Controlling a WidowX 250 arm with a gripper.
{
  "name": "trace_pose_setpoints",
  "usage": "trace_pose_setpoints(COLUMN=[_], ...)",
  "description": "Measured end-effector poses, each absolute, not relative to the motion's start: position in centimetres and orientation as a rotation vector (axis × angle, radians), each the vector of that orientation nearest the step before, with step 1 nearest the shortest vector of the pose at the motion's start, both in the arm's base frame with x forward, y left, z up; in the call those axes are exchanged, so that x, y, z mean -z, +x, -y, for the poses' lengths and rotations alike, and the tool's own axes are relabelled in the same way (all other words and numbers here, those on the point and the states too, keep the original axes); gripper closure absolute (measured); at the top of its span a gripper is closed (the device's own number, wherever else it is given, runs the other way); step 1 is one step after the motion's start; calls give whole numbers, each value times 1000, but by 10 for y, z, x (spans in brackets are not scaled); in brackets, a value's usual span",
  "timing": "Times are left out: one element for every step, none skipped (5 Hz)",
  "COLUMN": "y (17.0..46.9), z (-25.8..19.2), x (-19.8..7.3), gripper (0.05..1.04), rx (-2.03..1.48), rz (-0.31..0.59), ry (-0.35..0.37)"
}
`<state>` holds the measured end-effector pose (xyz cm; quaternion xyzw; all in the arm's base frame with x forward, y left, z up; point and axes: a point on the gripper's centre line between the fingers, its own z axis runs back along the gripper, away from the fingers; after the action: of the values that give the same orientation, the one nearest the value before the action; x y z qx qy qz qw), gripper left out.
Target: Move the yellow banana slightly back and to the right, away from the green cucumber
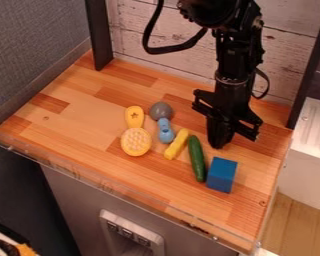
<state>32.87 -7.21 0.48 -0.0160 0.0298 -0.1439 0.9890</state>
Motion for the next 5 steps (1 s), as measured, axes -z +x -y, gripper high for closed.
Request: trace_pose_setpoints(y=[321, 315, 303, 310, 314], z=[73, 73, 78, 81, 82], x=[-4, -5, -10, -49, -82], gripper=[1029, 1029, 1030, 1030, 1030], rx=[353, 400, 318, 170, -22], rz=[-73, -71, -133, -107, -112], ry=[-35, -37, -33, -36, -30])
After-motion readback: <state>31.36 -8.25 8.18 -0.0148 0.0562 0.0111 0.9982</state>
